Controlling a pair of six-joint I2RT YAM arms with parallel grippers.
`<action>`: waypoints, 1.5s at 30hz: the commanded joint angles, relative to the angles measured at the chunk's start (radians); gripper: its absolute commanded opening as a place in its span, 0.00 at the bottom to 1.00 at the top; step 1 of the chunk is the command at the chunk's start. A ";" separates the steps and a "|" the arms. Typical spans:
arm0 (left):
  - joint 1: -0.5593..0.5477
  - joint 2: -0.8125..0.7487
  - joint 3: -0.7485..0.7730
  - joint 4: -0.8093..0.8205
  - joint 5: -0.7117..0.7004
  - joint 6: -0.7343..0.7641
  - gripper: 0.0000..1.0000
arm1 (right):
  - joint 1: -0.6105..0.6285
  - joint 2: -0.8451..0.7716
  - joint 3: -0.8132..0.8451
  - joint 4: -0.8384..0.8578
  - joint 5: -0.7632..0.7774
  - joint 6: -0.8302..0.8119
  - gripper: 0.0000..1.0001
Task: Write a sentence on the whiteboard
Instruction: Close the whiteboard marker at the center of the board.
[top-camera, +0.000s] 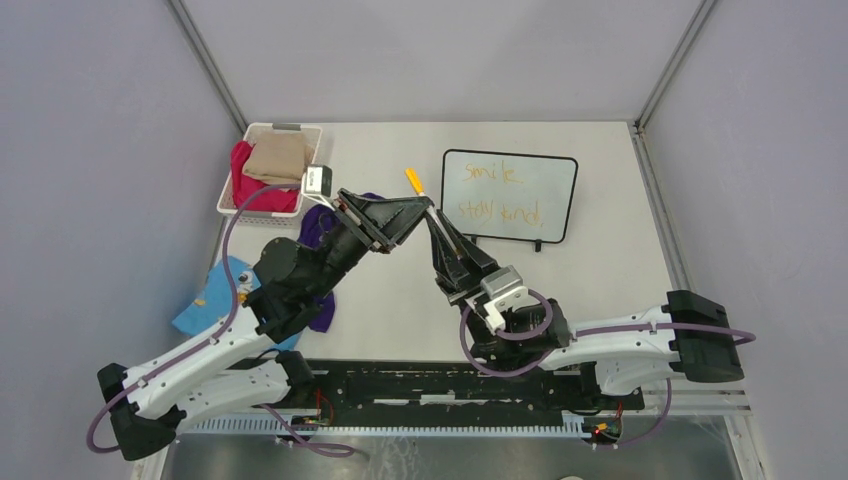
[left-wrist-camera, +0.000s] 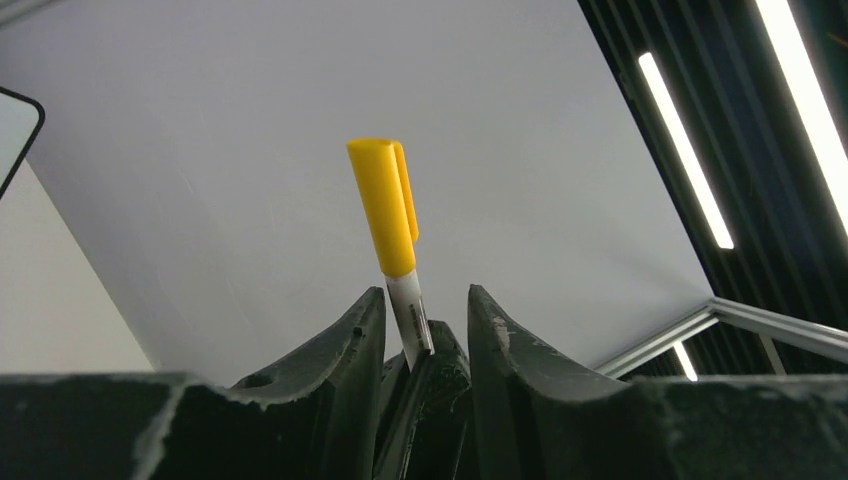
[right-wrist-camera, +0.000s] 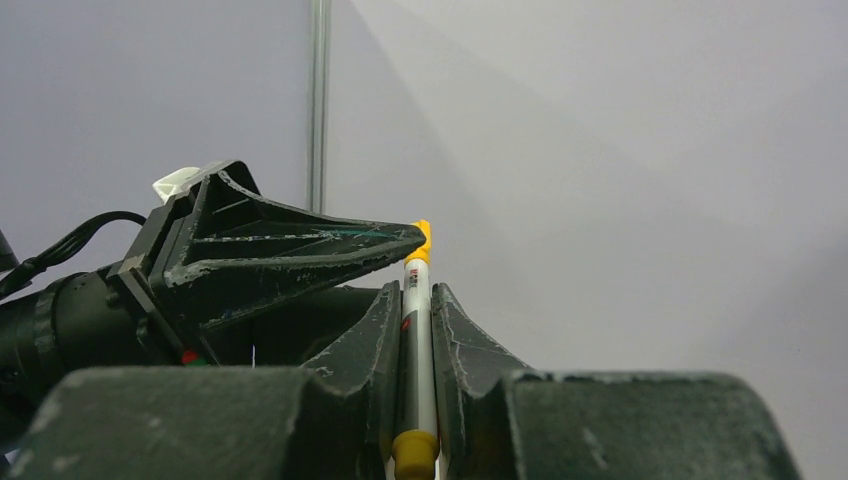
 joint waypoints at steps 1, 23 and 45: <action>-0.010 -0.017 0.034 -0.008 0.055 0.064 0.45 | -0.004 -0.036 -0.009 0.180 -0.007 0.059 0.00; -0.010 -0.027 0.162 -0.066 -0.003 0.227 0.71 | -0.004 -0.251 -0.135 -0.045 -0.138 0.354 0.00; -0.009 0.051 0.188 -0.033 0.089 0.207 0.43 | -0.006 -0.278 -0.144 -0.102 -0.179 0.409 0.00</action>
